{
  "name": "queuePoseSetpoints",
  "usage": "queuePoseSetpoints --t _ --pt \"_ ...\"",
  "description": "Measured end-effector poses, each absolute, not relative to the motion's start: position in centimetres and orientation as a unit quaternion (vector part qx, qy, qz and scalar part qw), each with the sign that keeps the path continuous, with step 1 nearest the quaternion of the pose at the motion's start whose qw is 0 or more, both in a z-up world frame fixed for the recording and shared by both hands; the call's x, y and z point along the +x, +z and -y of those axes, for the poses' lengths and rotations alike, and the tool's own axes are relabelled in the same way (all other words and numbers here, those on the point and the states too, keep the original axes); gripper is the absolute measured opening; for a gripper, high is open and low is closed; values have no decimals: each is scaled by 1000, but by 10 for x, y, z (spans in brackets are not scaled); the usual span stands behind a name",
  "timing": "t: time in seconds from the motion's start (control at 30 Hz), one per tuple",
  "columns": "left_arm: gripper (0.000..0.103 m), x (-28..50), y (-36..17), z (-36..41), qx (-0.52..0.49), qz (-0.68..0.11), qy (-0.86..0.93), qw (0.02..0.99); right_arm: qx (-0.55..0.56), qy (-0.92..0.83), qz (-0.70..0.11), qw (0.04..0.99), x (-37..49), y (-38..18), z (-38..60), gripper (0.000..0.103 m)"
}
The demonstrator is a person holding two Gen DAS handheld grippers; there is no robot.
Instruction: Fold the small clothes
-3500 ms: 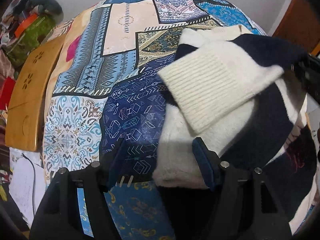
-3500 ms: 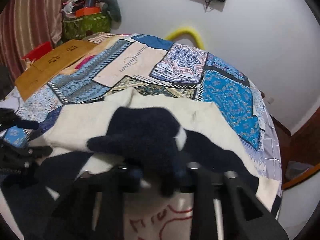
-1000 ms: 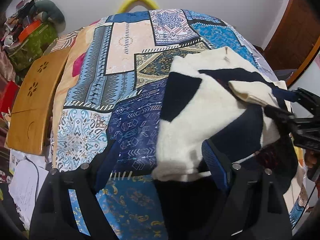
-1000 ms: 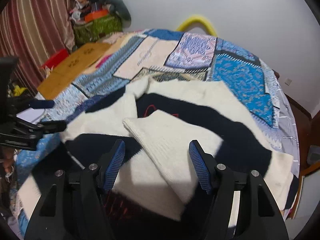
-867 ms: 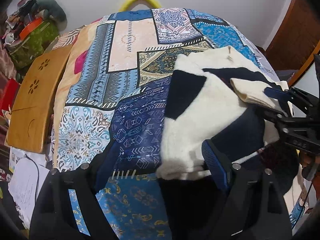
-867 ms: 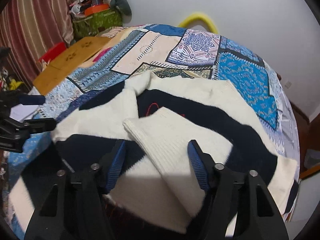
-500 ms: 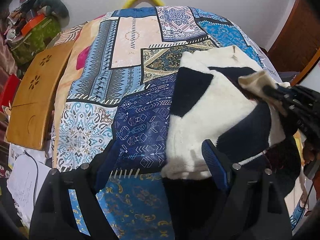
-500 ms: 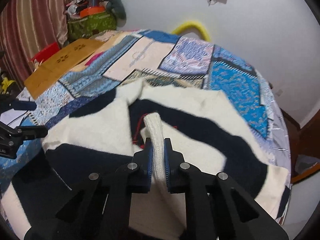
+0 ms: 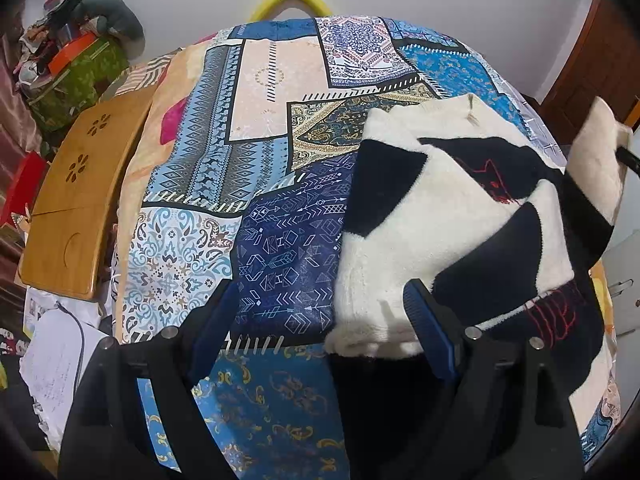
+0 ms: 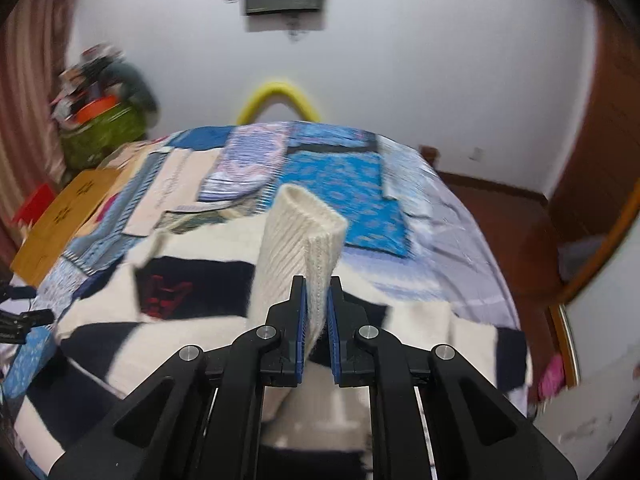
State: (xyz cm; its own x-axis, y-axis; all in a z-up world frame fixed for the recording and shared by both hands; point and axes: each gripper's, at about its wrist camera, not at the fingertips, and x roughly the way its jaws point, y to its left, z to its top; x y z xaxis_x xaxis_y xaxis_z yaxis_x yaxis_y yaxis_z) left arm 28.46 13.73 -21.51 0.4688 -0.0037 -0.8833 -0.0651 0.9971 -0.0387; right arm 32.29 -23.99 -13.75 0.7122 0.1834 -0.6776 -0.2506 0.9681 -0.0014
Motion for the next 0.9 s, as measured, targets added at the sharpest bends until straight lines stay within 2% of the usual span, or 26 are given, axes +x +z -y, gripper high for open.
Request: queuePoseSetpoints --t 0.47,0.57,0.7,0.9 --pt "85 286 -216 -135 -35 -518 24 854 -22 38 -471 881 315 -222 320 11" --pt "85 288 -216 -135 -35 -519 26 854 -15 28 -487 873 312 -230 327 20" --pt "85 289 -216 -136 -34 -519 26 854 1 13 -477 879 308 -222 337 38" --pt "85 298 -213 -131 -24 -517 24 855 -12 20 -438 899 304 -193 329 52"
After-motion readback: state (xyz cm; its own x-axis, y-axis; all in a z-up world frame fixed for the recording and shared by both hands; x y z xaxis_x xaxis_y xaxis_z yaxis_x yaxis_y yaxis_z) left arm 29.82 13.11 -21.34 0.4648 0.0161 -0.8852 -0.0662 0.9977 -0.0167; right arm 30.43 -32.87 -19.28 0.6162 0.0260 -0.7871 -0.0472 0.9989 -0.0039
